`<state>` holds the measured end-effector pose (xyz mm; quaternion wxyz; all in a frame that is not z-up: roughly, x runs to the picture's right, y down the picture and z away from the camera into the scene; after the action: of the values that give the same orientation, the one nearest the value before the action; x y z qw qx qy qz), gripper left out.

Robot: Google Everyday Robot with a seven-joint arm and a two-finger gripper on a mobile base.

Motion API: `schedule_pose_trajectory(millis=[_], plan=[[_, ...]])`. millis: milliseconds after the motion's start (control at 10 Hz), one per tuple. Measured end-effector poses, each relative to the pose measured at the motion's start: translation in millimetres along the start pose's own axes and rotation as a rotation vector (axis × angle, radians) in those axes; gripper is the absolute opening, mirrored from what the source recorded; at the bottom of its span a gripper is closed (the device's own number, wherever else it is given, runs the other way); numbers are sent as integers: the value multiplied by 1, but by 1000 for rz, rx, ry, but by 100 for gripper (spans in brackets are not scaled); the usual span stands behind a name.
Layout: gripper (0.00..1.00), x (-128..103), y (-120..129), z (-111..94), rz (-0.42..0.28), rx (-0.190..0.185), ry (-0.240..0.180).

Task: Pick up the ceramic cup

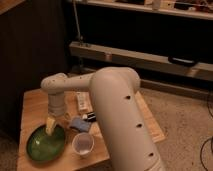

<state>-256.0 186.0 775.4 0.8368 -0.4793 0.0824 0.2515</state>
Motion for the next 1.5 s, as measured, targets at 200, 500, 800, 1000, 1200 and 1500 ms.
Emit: schedule_pose_trajectory(millis=[200, 500, 800, 1000, 1200, 1500], plan=[[80, 15, 9, -34, 14, 72, -46], [80, 47, 25, -103, 63, 178, -141], [80, 113, 26, -165, 167, 228, -249], [80, 164, 20, -183, 246, 237, -308], [80, 203, 12, -182, 303, 238, -335], [80, 227, -10, -145, 379, 228, -323]])
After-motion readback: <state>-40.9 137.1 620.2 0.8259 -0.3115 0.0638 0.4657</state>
